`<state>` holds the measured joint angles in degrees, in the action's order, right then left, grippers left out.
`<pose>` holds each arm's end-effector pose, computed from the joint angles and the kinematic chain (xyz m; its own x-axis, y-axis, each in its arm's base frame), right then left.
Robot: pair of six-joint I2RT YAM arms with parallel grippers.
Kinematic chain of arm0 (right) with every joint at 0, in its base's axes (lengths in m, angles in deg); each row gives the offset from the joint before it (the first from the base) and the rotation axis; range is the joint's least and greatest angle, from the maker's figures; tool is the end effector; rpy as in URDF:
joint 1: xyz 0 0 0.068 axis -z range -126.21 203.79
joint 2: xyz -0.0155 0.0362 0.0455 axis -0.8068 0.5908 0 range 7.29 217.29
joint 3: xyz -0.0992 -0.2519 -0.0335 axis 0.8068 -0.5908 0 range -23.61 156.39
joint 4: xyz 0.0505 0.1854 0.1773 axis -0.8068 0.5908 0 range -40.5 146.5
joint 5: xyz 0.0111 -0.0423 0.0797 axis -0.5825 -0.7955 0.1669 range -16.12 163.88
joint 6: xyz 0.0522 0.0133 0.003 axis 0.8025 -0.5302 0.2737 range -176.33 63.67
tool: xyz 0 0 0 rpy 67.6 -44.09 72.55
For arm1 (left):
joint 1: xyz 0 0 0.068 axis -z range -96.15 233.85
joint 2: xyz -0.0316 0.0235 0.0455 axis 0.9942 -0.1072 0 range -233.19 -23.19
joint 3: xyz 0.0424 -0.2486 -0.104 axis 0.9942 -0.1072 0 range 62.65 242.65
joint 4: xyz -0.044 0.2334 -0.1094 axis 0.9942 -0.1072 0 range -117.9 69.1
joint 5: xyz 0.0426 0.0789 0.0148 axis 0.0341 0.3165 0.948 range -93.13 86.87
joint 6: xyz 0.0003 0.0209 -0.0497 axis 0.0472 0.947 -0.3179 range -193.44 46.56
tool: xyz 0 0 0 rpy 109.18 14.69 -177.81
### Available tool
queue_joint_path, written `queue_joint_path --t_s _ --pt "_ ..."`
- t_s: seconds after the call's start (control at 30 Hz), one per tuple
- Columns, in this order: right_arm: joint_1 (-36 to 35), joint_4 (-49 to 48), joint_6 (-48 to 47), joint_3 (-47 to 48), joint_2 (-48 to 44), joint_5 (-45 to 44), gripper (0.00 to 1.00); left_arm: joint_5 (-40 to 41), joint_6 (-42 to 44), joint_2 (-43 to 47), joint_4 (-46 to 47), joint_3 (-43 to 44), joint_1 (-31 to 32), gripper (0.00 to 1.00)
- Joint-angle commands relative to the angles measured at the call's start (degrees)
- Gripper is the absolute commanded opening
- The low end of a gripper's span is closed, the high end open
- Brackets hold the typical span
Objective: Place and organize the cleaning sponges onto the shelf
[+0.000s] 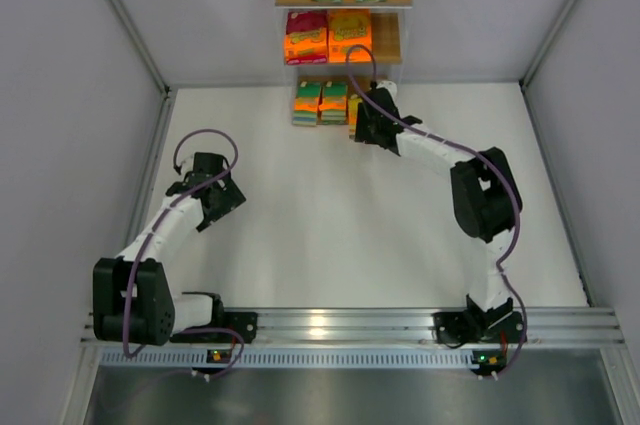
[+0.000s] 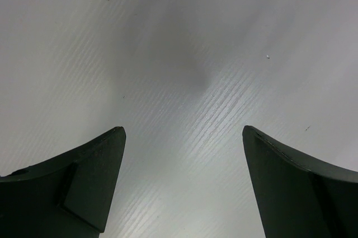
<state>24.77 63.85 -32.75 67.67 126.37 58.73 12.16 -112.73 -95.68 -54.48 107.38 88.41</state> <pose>0.4185 0.2214 0.2103 -0.6574 0.0769 -0.7496 -0.0390 0.9900 0.1358 0.2372 -0.0095 0.2091 -0.6457 -0.5613 -0.5177 -0.5922 0.7961 -0.1245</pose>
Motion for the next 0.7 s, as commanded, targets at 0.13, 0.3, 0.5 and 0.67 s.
queue_joint_path --t_s 0.13,0.3,0.5,0.67 --pt "0.0 -5.4 0.2 -1.8 -4.3 -1.4 0.02 -0.3 -0.3 2.2 1.8 -1.0 -0.4 0.92" --pt "0.1 -5.7 3.1 0.4 -0.2 -0.1 0.0 0.0 -0.9 2.1 1.9 -0.8 -0.5 0.92" --pt "0.0 -11.8 8.9 0.5 3.7 -0.9 0.0 0.0 -1.8 1.2 2.7 -0.8 -0.9 0.92" --pt "0.2 -9.3 8.1 6.7 8.3 -2.4 0.0 0.6 -1.6 -0.2 3.0 0.4 -1.2 0.92"
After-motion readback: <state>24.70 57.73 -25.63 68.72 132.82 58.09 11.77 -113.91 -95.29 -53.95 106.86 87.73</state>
